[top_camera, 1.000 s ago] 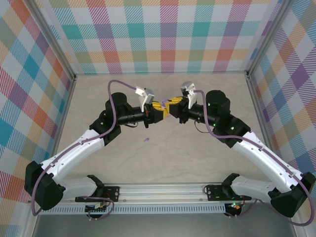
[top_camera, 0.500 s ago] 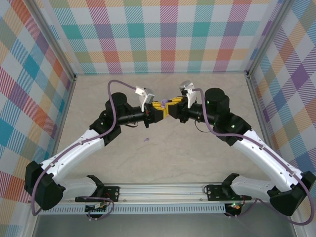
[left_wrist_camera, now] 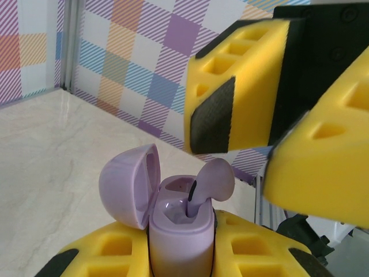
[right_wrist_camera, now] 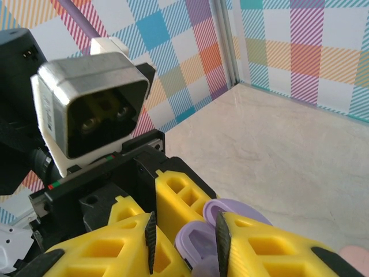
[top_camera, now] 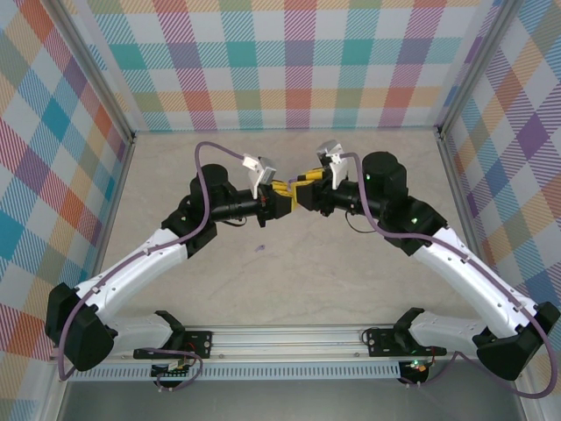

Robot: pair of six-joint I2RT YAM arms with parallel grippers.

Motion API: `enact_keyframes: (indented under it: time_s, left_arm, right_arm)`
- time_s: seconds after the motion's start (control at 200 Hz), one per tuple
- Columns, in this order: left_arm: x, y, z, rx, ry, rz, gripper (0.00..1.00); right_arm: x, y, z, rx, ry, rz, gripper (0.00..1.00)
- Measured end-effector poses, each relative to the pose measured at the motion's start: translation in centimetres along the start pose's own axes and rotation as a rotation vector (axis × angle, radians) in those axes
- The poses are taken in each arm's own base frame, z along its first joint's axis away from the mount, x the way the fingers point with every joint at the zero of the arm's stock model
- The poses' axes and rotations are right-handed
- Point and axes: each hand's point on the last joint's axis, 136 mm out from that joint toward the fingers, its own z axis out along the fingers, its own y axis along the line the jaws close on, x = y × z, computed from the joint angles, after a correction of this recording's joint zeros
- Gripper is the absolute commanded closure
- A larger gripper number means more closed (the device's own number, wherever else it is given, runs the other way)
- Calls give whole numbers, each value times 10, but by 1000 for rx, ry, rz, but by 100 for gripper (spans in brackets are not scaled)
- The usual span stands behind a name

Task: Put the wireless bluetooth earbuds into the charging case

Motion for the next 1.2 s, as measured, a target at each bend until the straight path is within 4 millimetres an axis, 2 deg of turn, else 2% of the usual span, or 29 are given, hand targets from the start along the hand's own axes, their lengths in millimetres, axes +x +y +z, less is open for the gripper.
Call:
enact_keyframes:
  time_s: [0.24, 0.445, 0.575, 0.71, 0.91, 1.1, 1.2]
  left_arm:
    - [1, -1, 0, 7, 3, -1, 85]
    - [1, -1, 0, 7, 4, -1, 85]
    - [1, -1, 0, 6, 4, -1, 85]
    - [1, -1, 0, 6, 4, -1, 85]
    - [1, 0, 0, 2, 3, -1, 86]
    - [0, 2, 0, -9, 0, -1, 86]
    - [0, 2, 0, -10, 0, -1, 86]
  right_arm:
    - [-1, 0, -1, 3, 4, 3, 63]
    - [-3, -10, -3, 65, -10, 17, 61]
    - [-11, -18, -15, 138, -44, 26, 62]
    - [-13, -27, -27, 216, -49, 34, 67]
    - [1, -35, -27, 262, 35, 64, 75]
    - [22, -37, -19, 253, 119, 91, 76]
    - [26, -35, -16, 232, 136, 98, 76]
